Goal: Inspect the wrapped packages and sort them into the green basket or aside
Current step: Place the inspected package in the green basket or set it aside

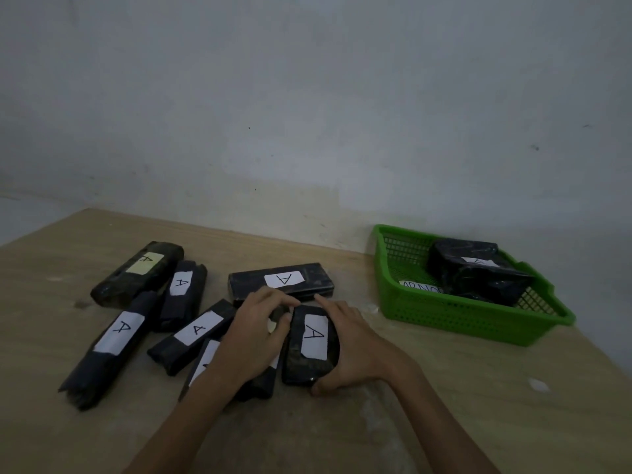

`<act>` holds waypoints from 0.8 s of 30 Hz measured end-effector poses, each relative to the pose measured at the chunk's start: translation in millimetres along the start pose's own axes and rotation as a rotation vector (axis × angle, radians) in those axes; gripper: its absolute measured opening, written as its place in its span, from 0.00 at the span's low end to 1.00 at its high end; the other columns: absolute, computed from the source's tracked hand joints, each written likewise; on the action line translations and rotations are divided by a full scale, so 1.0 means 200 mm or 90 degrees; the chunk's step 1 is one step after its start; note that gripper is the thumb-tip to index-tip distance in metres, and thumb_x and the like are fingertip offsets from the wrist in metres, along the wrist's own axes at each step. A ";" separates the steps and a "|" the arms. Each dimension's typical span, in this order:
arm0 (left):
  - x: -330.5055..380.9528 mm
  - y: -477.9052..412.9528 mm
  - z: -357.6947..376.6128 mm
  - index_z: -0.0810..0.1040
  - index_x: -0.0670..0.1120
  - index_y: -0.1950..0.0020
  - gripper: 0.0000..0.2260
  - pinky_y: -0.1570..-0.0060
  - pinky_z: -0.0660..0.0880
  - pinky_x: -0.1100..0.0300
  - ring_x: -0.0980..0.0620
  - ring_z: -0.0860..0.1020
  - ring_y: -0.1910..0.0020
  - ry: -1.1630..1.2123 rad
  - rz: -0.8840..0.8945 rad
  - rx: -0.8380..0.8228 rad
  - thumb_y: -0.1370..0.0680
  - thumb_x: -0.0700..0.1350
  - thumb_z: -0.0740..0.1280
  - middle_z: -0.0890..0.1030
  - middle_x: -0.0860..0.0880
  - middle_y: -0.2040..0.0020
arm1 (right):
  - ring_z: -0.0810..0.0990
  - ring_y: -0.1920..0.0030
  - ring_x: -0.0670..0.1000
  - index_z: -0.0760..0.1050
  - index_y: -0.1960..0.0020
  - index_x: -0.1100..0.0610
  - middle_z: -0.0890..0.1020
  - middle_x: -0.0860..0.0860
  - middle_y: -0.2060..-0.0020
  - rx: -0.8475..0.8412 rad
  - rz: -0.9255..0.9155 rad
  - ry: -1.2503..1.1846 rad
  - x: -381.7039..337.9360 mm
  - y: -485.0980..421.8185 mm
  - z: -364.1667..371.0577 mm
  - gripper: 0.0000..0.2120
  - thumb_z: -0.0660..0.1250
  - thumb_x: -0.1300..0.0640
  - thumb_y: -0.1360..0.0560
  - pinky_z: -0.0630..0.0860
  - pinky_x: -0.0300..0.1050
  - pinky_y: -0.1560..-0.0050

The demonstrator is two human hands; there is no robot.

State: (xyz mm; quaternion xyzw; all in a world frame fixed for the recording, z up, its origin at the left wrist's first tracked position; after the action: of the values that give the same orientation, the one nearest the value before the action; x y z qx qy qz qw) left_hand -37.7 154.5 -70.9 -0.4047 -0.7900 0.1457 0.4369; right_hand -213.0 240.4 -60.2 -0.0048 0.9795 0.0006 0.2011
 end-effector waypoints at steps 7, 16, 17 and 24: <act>0.17 0.04 0.00 0.69 0.52 0.33 0.19 0.45 0.72 0.62 0.58 0.73 0.44 0.145 -0.125 -0.057 0.24 0.49 0.65 0.73 0.55 0.42 | 0.61 0.31 0.38 0.46 0.24 0.43 0.57 0.38 0.29 0.073 -0.123 -0.090 -0.07 0.28 -0.07 0.60 0.82 0.49 0.43 0.65 0.38 0.33; 0.16 0.03 0.03 0.74 0.51 0.38 0.16 0.45 0.77 0.50 0.47 0.78 0.45 0.452 -0.473 -0.053 0.26 0.45 0.70 0.76 0.46 0.40 | 0.78 0.39 0.53 0.49 0.25 0.43 0.64 0.44 0.30 0.123 -0.062 -0.523 -0.01 0.36 -0.03 0.56 0.78 0.69 0.39 0.78 0.52 0.43; 0.15 0.03 0.03 0.74 0.48 0.38 0.16 0.48 0.79 0.49 0.46 0.78 0.46 0.521 -0.525 -0.033 0.26 0.43 0.69 0.76 0.44 0.41 | 0.80 0.42 0.55 0.52 0.25 0.46 0.68 0.49 0.31 0.149 -0.025 -0.582 0.01 0.35 -0.03 0.52 0.76 0.72 0.37 0.79 0.53 0.46; 0.19 0.05 0.06 0.76 0.39 0.50 0.04 0.59 0.82 0.55 0.48 0.80 0.54 0.684 -0.578 -0.082 0.24 0.36 0.65 0.79 0.42 0.52 | 0.84 0.57 0.56 0.73 0.39 0.56 0.83 0.57 0.52 0.130 0.125 -1.021 0.01 0.30 0.00 0.17 0.53 0.67 0.22 0.82 0.54 0.61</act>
State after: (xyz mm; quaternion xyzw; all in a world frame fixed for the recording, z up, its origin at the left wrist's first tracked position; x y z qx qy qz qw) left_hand -52.9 191.4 -61.5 -0.0762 -0.5625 -0.3183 0.7593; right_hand -215.0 299.7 -61.4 0.1010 0.5290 -0.0679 0.8398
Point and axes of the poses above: each hand's wrist, its own y-axis away from the middle knuckle, its own z-axis out of the palm, x = y × z, the point moved 1 cm from there along -y, towards the middle knuckle
